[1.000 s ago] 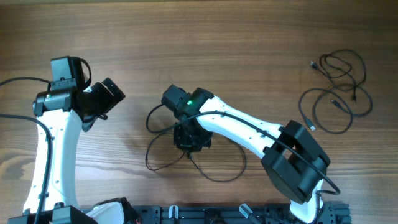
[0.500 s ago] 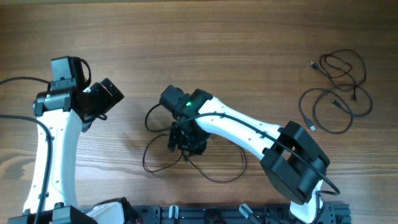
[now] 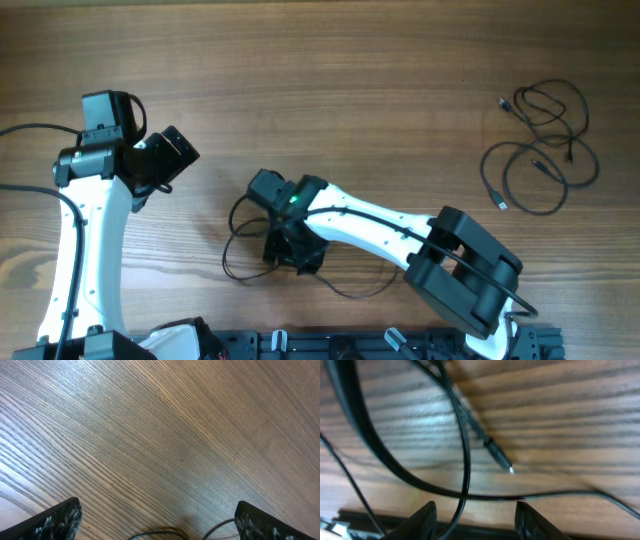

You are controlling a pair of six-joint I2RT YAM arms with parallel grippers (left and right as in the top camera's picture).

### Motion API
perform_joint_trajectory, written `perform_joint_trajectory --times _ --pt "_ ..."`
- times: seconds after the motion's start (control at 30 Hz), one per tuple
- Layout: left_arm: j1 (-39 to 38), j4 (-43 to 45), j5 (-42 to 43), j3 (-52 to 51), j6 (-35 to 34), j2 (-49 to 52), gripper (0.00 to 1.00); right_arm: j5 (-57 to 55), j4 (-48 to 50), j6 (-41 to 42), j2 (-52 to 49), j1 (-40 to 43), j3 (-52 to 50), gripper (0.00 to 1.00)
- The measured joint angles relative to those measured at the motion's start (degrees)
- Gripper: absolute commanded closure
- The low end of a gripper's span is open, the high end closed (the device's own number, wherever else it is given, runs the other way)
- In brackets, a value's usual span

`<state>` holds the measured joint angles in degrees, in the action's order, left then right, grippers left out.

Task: Untangle cables
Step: 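Lift the grasped cable with the right gripper, pulling it free, then carry the cable right and drop it onto the right-side pile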

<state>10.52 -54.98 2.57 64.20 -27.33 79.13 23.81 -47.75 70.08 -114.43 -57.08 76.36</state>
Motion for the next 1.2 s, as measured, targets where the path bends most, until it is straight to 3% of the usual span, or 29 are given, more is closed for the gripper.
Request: perform_joint_trajectory --times 0.13,0.67,0.73,0.77,1.0,1.2 --pt "0.0 -0.1 0.0 0.0 0.0 0.0 0.00 0.0 3.0 1.6 0.0 0.0 -1.5 0.51" --pt "0.0 -0.1 0.0 0.0 0.0 0.0 0.00 -1.1 5.3 0.8 0.0 0.0 -2.9 0.75" --pt "0.0 -0.1 0.0 0.0 0.0 0.0 0.00 -1.7 5.5 -0.2 0.0 0.0 -2.9 0.85" --pt "0.0 -0.1 0.0 0.0 0.0 0.0 0.00 -2.4 5.6 -1.2 0.0 0.0 -2.9 0.96" --pt "0.0 -0.2 0.0 0.0 0.0 0.0 0.00 -6.8 5.8 -14.3 0.0 3.1 -3.0 0.96" --pt "0.0 -0.2 0.0 0.0 0.0 0.0 0.00 -8.9 -0.2 -29.5 0.0 12.8 -1.2 0.96"
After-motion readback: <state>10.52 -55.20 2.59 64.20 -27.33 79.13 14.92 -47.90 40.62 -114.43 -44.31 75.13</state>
